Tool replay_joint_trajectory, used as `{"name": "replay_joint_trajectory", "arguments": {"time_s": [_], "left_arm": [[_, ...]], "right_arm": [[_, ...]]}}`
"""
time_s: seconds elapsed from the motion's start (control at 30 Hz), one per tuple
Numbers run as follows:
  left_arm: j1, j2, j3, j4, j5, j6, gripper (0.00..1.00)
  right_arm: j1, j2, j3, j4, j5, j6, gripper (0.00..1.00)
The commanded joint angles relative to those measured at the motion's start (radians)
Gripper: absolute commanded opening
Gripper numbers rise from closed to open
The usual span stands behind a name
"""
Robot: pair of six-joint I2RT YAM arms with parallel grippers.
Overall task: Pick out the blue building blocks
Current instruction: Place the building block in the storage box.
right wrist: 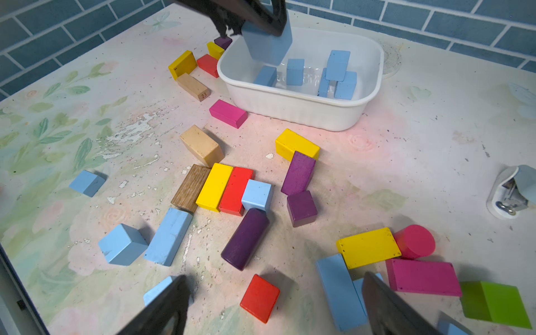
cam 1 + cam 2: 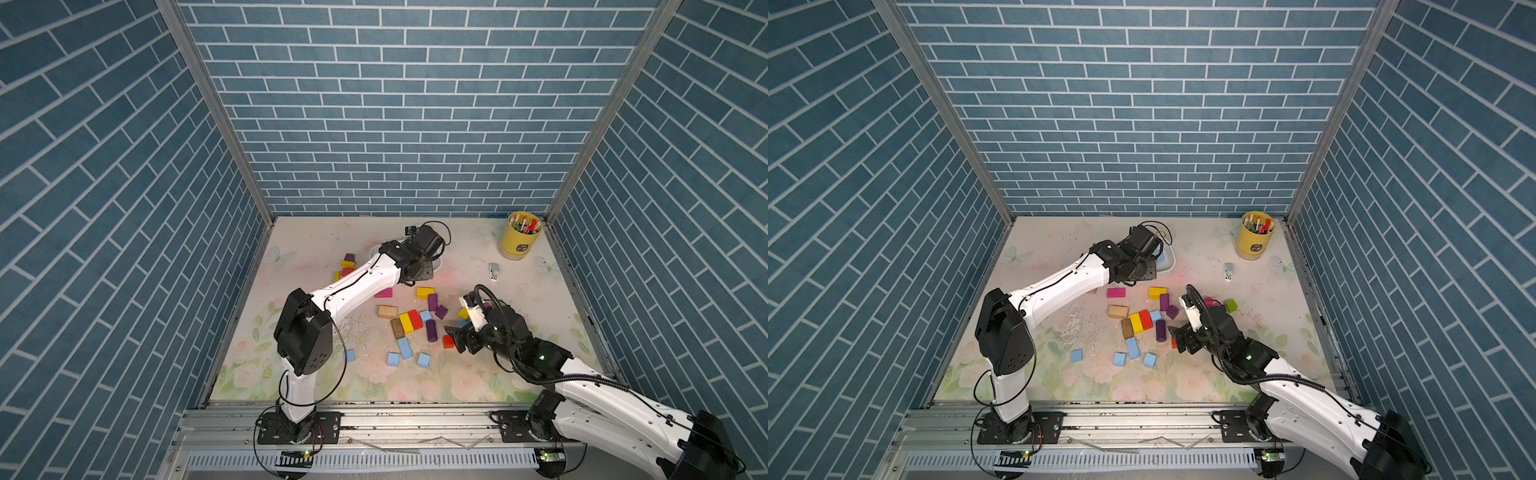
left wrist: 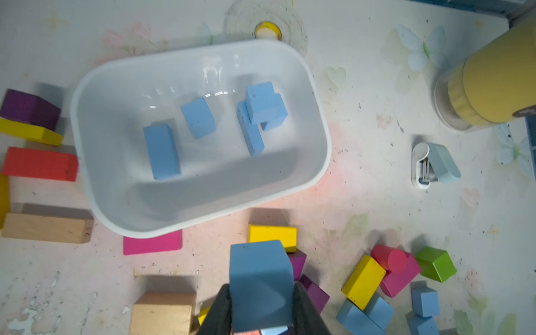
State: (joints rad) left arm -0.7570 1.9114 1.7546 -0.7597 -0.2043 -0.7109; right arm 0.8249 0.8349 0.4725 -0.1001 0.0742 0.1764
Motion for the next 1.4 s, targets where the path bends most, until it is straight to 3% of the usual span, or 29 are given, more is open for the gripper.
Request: {"name": "replay_joint_trajectory", "arguments": {"time_s": [0.0, 0.93, 1.2, 1.37], "left_arm": [[0.044, 0.026, 0.048, -0.074, -0.035, 0.053, 0.16], [0.274, 0.431, 0.365, -0.124, 0.013, 0.067, 0.17], [0.295, 0.52, 0.439, -0.125, 0.055, 0.054, 0.24], [0.3, 0.547, 0.47, -0.133, 0.066, 0.054, 0.34]], "right_arm": [[-0.003, -0.033, -0.014, 0.017, -0.006, -0.026, 0.92], [-0.003, -0.071, -0.018, -0.005, -0.004, -0.002, 0.93], [-0.003, -0.072, -0.017, -0.007, -0.004, 0.003, 0.93], [-0.003, -0.075, -0.018, -0.009, -0.003, 0.005, 0.93]]}}
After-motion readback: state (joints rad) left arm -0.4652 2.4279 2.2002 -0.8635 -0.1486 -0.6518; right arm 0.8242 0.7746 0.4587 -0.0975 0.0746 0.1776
